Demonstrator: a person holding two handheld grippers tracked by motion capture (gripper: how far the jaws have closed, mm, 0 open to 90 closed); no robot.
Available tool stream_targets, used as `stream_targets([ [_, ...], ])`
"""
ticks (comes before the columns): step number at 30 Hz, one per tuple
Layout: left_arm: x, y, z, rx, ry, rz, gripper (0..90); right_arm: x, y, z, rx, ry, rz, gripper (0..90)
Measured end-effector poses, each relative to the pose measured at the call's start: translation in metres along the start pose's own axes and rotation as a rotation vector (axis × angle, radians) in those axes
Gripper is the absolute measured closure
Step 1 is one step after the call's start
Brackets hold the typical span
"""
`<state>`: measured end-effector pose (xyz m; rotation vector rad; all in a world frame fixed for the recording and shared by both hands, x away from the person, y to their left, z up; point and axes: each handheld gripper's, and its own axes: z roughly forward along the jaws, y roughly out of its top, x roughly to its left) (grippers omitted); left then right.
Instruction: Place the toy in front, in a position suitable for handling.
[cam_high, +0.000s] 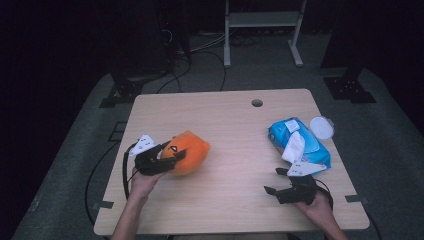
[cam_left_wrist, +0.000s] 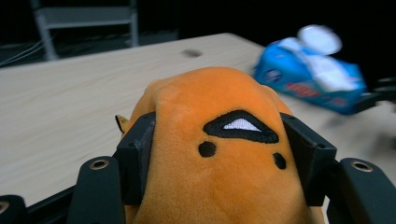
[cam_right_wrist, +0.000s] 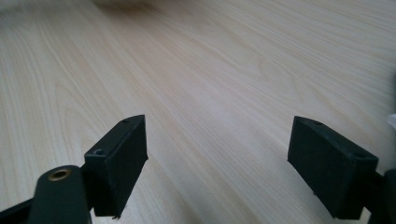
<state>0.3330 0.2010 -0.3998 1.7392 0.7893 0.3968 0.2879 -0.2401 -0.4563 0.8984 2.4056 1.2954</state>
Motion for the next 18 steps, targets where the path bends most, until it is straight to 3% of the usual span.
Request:
stream_targets([
  [1,0.0,0.0,0.0,0.0,0.0,0.0,36.5,0.0,0.0,0.0,0.0,0.0,0.0,18.6],
  [7,-0.044,0.005,0.03,0.022,-0.118,0.077,36.5,-0.008,0.0,-0.013,-0.035,-0.035,0.023,18.6],
  [11,-0.062,-0.001,0.049,0.045,-0.175,0.1,36.3,-0.017,-0.003,-0.022,-0.061,-0.065,0.052,18.6],
  [13,-0.065,-0.003,0.053,0.051,-0.184,0.105,36.3,-0.02,-0.004,-0.023,-0.064,-0.071,0.062,18.6],
  [15,-0.078,-0.011,0.067,0.089,-0.226,0.135,36.1,-0.025,-0.005,-0.028,-0.075,-0.093,0.069,18.6],
  [18,-0.084,-0.016,0.074,0.11,-0.244,0.156,35.6,-0.025,-0.005,-0.031,-0.079,-0.101,0.074,18.6],
])
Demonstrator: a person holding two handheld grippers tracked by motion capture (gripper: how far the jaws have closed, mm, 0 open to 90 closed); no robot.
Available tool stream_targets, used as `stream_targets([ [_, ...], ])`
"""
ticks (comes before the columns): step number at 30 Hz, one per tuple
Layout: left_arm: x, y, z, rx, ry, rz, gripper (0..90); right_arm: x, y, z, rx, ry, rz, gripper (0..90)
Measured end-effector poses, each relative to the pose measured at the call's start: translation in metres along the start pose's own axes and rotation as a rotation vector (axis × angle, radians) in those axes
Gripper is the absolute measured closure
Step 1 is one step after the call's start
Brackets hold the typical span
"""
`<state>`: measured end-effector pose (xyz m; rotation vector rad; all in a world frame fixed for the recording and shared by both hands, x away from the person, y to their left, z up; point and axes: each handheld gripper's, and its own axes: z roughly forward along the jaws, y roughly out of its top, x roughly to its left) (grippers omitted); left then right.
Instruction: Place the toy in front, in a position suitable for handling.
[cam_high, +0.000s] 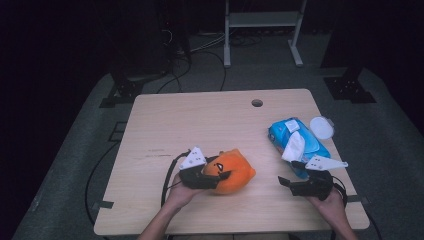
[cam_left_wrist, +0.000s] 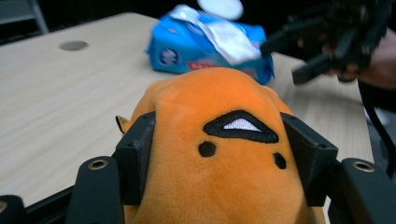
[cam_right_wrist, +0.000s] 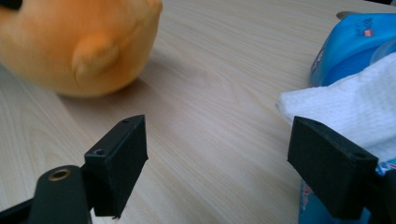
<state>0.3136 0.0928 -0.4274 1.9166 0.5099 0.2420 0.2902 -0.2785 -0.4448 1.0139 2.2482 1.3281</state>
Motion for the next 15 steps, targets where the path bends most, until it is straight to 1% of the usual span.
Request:
stream_targets([
  [1,-0.002,-0.002,0.004,0.014,-0.01,0.008,35.6,-0.001,0.0,-0.001,-0.005,-0.001,0.0,18.6],
  [2,-0.007,-0.005,0.012,0.047,-0.032,0.036,34.8,-0.002,0.0,-0.001,-0.007,-0.001,0.007,18.6],
  [3,-0.007,-0.005,0.012,0.047,-0.032,0.036,33.7,-0.002,0.0,-0.001,-0.007,-0.001,0.007,18.6],
  [4,-0.012,-0.007,0.015,0.036,-0.034,0.061,32.5,-0.002,0.0,0.0,-0.006,-0.002,0.006,18.6],
  [5,-0.013,-0.007,0.016,0.043,-0.033,0.069,29.5,-0.002,0.0,0.0,-0.003,-0.004,0.0,18.6],
  [6,-0.013,-0.007,0.016,0.043,-0.033,0.069,26.6,-0.002,0.0,0.0,-0.003,-0.004,0.0,18.6],
  [7,-0.014,-0.008,0.016,0.053,-0.03,0.079,24.8,0.0,0.002,-0.001,-0.004,-0.01,-0.012,18.6],
  [9,-0.014,-0.009,0.016,0.058,-0.029,0.076,23.5,0.001,0.003,-0.002,-0.01,-0.015,-0.022,18.9],
  [10,-0.015,-0.01,0.017,0.059,-0.027,0.082,20.7,0.001,0.007,-0.006,-0.034,-0.026,-0.025,19.3],
  [12,-0.015,-0.01,0.018,0.063,-0.026,0.087,18.9,0.001,0.009,-0.007,-0.044,-0.031,-0.027,19.3],
  [13,-0.016,-0.01,0.018,0.066,-0.023,0.087,17.7,-0.001,0.014,-0.01,-0.06,-0.044,-0.035,19.3],
  [14,-0.016,-0.009,0.019,0.07,-0.02,0.094,17.7,-0.001,0.014,-0.01,-0.06,-0.044,-0.035,19.3],
  [15,-0.016,-0.009,0.019,0.071,-0.018,0.1,16.5,-0.003,0.019,-0.012,-0.071,-0.058,-0.044,19.3],
])
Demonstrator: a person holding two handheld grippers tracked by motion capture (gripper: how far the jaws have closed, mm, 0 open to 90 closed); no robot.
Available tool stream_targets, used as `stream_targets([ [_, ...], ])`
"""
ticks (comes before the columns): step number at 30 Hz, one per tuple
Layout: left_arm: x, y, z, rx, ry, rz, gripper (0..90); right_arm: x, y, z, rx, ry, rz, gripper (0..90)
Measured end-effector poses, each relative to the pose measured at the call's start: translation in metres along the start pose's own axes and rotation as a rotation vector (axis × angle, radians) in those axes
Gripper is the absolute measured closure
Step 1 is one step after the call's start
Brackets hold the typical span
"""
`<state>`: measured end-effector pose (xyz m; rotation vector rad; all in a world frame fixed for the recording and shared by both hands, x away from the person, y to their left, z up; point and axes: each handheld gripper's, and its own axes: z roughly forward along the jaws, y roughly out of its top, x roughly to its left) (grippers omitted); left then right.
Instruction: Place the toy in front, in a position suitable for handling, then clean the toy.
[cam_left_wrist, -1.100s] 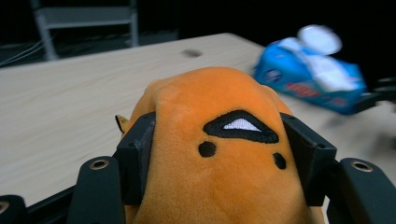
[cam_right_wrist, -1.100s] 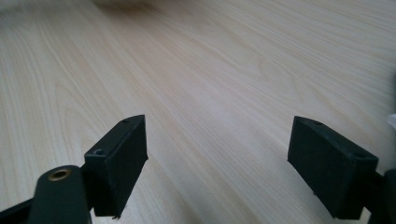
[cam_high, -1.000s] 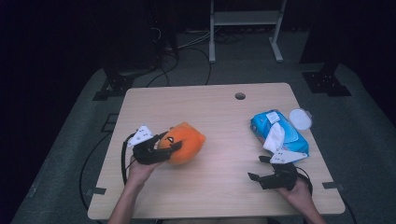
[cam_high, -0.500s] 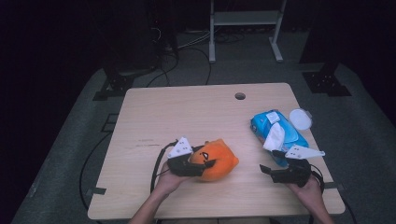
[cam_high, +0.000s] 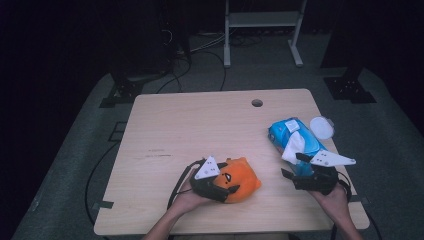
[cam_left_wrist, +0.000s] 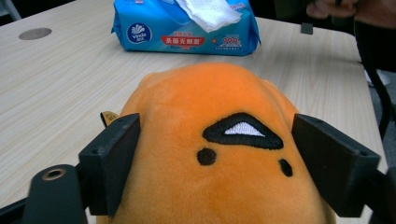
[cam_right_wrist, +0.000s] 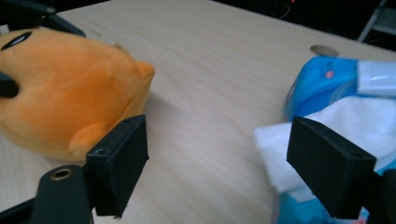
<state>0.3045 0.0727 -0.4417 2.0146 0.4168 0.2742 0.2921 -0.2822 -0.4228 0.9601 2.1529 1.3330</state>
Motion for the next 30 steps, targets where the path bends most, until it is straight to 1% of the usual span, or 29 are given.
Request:
stream_targets([
  [2,-0.001,0.0,0.001,0.006,0.008,0.009,13.8,-0.005,0.005,-0.001,-0.008,-0.018,-0.003,19.3],
  [3,-0.001,0.0,0.001,0.007,0.009,0.011,13.0,-0.009,0.008,0.0,-0.005,-0.025,-0.004,19.3],
  [4,-0.002,0.0,0.001,0.011,0.012,0.023,12.5,-0.012,0.01,0.0,-0.001,-0.036,-0.005,19.3],
  [5,-0.002,0.0,0.001,0.011,0.014,0.026,11.9,-0.018,0.012,0.002,0.001,-0.052,-0.003,19.3],
  [6,-0.003,0.0,0.001,0.013,0.015,0.031,11.6,-0.021,0.014,0.004,0.001,-0.055,0.003,19.3],
  [7,-0.003,0.0,0.002,0.013,0.013,0.033,11.2,-0.028,0.017,0.007,0.015,-0.066,-0.001,19.4],
  [8,-0.003,0.0,0.002,0.012,0.012,0.033,11.0,-0.031,0.018,0.009,0.027,-0.081,-0.004,20.1],
  [9,-0.003,0.0,0.002,0.012,0.011,0.032,10.9,-0.036,0.02,0.013,0.045,-0.107,-0.012,21.9],
  [11,-0.002,0.0,0.002,0.011,0.01,0.029,10.8,-0.045,0.022,0.02,0.078,-0.139,-0.025,25.3],
  [12,-0.002,-0.001,0.002,0.011,0.009,0.029,10.8,-0.049,0.022,0.023,0.087,-0.15,-0.027,27.5],
  [13,-0.002,-0.001,0.001,0.012,0.008,0.031,10.8,-0.054,0.022,0.028,0.109,-0.158,-0.021,30.6],
  [14,-0.002,-0.001,0.001,0.013,0.006,0.032,10.8,-0.056,0.022,0.031,0.12,-0.163,-0.02,31.6],
  [15,-0.002,-0.001,0.001,0.015,0.005,0.033,10.8,-0.06,0.022,0.035,0.141,-0.182,-0.015,33.3],
  [17,-0.002,-0.002,0.001,0.013,0.004,0.032,10.7,-0.061,0.022,0.038,0.149,-0.189,-0.014,37.9],
  [20,-0.002,-0.003,0.001,0.012,0.003,0.029,10.6,-0.062,0.023,0.041,0.147,-0.199,-0.014,41.3],
  [22,-0.002,-0.004,0.0,0.012,0.003,0.029,10.6,-0.063,0.022,0.044,0.159,-0.213,-0.009,41.7],
  [23,-0.002,-0.004,0.0,0.013,0.003,0.03,10.6,-0.064,0.022,0.045,0.169,-0.22,-0.007,43.9],
  [26,-0.003,-0.004,0.0,0.016,0.004,0.031,10.5,-0.069,0.019,0.048,0.181,-0.205,0.022,52.3],
  [27,-0.003,-0.004,0.0,0.016,0.005,0.033,10.5,-0.069,0.019,0.049,0.184,-0.2,0.03,59.0],
  [28,-0.003,-0.004,0.0,0.015,0.005,0.034,10.4,-0.069,0.019,0.05,0.183,-0.202,0.027,64.1],
  [30,-0.003,-0.004,0.0,0.013,0.006,0.035,10.3,-0.069,0.018,0.05,0.184,-0.203,0.031,70.4],
])
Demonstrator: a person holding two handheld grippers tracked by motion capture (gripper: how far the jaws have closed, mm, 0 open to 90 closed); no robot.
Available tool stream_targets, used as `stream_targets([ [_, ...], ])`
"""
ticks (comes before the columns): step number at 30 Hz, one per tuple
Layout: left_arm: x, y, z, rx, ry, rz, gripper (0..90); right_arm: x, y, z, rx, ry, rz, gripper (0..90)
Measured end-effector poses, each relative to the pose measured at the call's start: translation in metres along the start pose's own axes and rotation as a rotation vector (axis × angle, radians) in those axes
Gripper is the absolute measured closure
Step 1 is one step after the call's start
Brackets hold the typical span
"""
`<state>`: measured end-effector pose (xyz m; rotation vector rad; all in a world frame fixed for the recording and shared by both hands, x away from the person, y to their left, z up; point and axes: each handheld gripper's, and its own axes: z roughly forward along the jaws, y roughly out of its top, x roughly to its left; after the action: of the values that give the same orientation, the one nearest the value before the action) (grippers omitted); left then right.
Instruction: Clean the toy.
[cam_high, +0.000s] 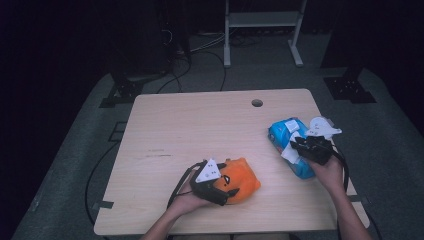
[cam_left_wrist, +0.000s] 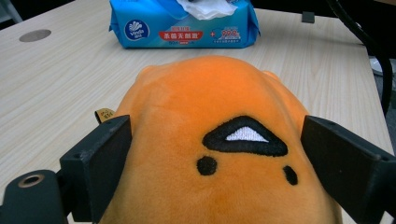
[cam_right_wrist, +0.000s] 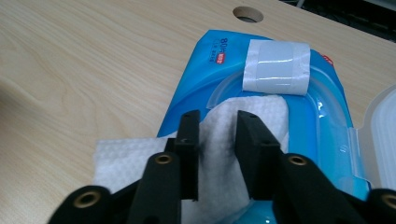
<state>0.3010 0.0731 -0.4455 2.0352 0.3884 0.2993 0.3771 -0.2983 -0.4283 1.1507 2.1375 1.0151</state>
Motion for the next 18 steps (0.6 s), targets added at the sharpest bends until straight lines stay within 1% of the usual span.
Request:
stream_targets([
  [2,0.0,0.0,0.0,-0.004,-0.001,-0.001,10.3,0.0,0.0,-0.001,0.005,-0.006,0.002,77.6],
  [5,0.001,-0.001,0.0,-0.006,-0.002,-0.002,10.2,0.001,0.0,-0.003,0.003,-0.011,-0.001,83.5],
  [10,-0.001,-0.001,0.0,-0.006,0.003,0.003,10.2,0.004,0.0,-0.012,-0.019,0.007,-0.008,84.8],
  [14,0.0,-0.002,0.0,-0.01,0.004,-0.001,10.2,0.008,-0.004,-0.028,-0.06,0.02,0.005,85.3],
  [18,0.001,-0.003,0.0,-0.021,0.002,-0.009,10.2,0.009,-0.004,-0.041,-0.083,0.033,0.005,85.9],
])
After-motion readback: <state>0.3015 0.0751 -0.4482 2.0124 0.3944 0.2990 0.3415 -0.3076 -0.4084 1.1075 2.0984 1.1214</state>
